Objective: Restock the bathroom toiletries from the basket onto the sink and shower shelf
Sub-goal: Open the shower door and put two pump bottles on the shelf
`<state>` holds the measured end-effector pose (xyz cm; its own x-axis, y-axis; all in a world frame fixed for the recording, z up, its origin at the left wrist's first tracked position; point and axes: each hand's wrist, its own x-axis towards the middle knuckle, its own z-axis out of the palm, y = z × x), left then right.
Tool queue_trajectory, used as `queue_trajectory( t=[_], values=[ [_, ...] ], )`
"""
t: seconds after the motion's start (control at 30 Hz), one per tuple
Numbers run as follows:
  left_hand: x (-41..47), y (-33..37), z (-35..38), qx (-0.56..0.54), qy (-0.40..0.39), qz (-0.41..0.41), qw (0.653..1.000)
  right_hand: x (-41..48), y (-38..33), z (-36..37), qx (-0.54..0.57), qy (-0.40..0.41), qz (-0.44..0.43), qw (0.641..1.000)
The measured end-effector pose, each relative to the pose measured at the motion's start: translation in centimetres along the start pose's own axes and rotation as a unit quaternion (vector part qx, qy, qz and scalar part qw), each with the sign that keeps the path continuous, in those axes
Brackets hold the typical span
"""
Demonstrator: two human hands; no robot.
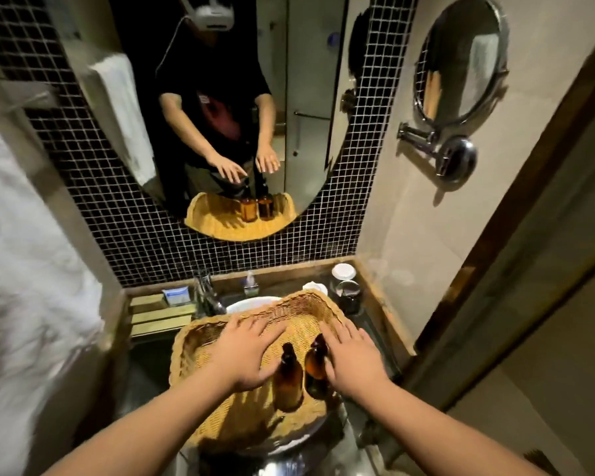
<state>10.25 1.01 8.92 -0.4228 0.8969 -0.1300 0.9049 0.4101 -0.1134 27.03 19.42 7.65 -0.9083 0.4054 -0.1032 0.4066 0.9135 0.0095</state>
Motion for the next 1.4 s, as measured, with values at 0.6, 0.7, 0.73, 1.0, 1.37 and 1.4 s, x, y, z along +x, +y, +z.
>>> queue_trajectory(
  t=[0.6,0.7,0.73,1.0,1.37,1.4],
  values=[
    [-0.7,5.2,9.0,-0.058,-0.039,-0.119,0.99,-0.9,1.3,8.7,0.106,-0.004,-0.033,0.994],
    [-0.2,5.4,9.8,-0.059,-0.072,-0.164,0.982,0.1,1.5,9.1,0.176,0.013,0.049,0.983],
    [0.2,5.6,9.8,-0.064,-0.081,-0.165,0.981,0.5,1.6,9.4,0.192,0.01,0.06,0.98],
    [4.1,6.8,11.2,-0.319,-0.089,-0.234,0.914,3.5,1.0,11.6,0.2,-0.046,0.028,0.978],
    [5.9,5.8,11.2,-0.398,0.0,-0.257,0.881,6.5,-0.2,12.5,0.307,-0.019,0.072,0.949],
    [6.1,5.5,10.8,-0.387,0.005,-0.257,0.886,6.7,-0.2,12.2,0.3,-0.02,0.066,0.952]
  ],
)
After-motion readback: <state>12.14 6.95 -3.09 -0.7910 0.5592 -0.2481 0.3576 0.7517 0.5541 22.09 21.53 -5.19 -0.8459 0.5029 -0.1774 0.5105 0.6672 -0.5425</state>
